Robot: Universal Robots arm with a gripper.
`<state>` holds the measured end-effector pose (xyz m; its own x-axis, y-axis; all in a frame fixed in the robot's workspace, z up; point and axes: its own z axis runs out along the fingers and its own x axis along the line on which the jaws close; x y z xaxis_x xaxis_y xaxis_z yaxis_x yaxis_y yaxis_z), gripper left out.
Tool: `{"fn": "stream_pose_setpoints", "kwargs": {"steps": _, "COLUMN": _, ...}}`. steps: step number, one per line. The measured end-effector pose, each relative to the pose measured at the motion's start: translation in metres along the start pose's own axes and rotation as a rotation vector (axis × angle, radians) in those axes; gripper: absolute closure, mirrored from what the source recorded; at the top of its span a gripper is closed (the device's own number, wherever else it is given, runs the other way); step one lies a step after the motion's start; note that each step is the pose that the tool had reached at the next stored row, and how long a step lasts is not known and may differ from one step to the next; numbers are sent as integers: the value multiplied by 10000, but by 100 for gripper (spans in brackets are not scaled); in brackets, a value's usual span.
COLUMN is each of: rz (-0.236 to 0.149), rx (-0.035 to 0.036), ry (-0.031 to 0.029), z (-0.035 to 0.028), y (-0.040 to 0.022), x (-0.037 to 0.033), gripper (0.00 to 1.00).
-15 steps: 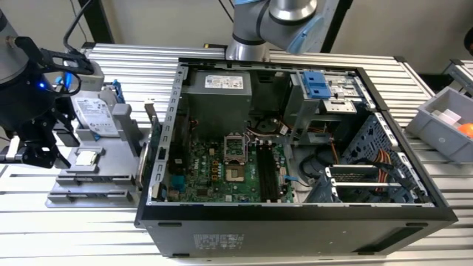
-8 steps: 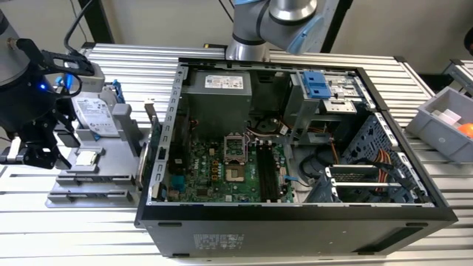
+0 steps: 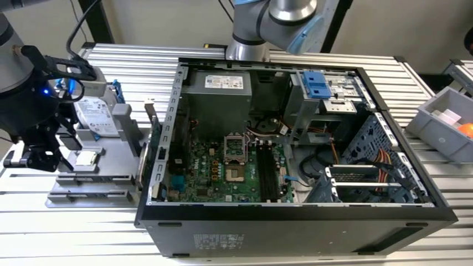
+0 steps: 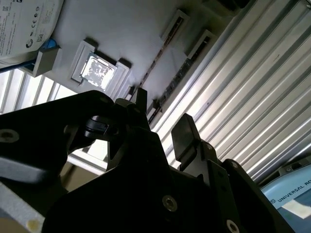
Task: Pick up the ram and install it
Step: 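Pick up the ram and move it above insertion slot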
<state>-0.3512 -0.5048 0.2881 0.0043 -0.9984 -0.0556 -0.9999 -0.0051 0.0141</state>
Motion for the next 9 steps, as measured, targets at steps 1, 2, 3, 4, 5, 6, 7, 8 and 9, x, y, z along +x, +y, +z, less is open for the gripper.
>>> {"fn": "stream_pose_setpoints", "kwargs": {"steps": 1, "rz": -1, "rx": 3, "ry": 2, "z": 9, "y": 0, "x": 1, "gripper": 0}}
{"fn": "stream_pose_setpoints", "kwargs": {"steps": 2, "rz": 0, "rx": 3, "ry": 5, "z": 17, "y": 0, "x": 1, "gripper": 0}}
{"fn": "stream_pose_setpoints", "kwargs": {"steps": 3, "rz": 0, "rx": 3, "ry": 6, "z": 24, "y": 0, "x": 2, "gripper": 0}}
{"fn": "stream_pose_setpoints", "kwargs": {"steps": 4, "rz": 0, "rx": 3, "ry": 6, "z": 31, "y": 0, "x": 3, "gripper": 0}}
{"fn": "stream_pose_setpoints", "kwargs": {"steps": 5, "rz": 2, "rx": 4, "ry": 6, "z": 39, "y": 1, "x": 4, "gripper": 0}}
{"fn": "stream_pose_setpoints", "kwargs": {"steps": 6, "rz": 2, "rx": 4, "ry": 6, "z": 45, "y": 1, "x": 6, "gripper": 0}}
{"fn": "stream_pose_setpoints", "kwargs": {"steps": 7, "rz": 0, "rx": 2, "ry": 7, "z": 51, "y": 0, "x": 9, "gripper": 0}}
{"fn": "stream_pose_setpoints", "kwargs": {"steps": 8, "rz": 0, "rx": 2, "ry": 7, "z": 56, "y": 0, "x": 11, "gripper": 0}}
{"fn": "stream_pose_setpoints", "kwargs": {"steps": 9, "rz": 0, "rx": 2, "ry": 7, "z": 62, "y": 0, "x": 15, "gripper": 0}}
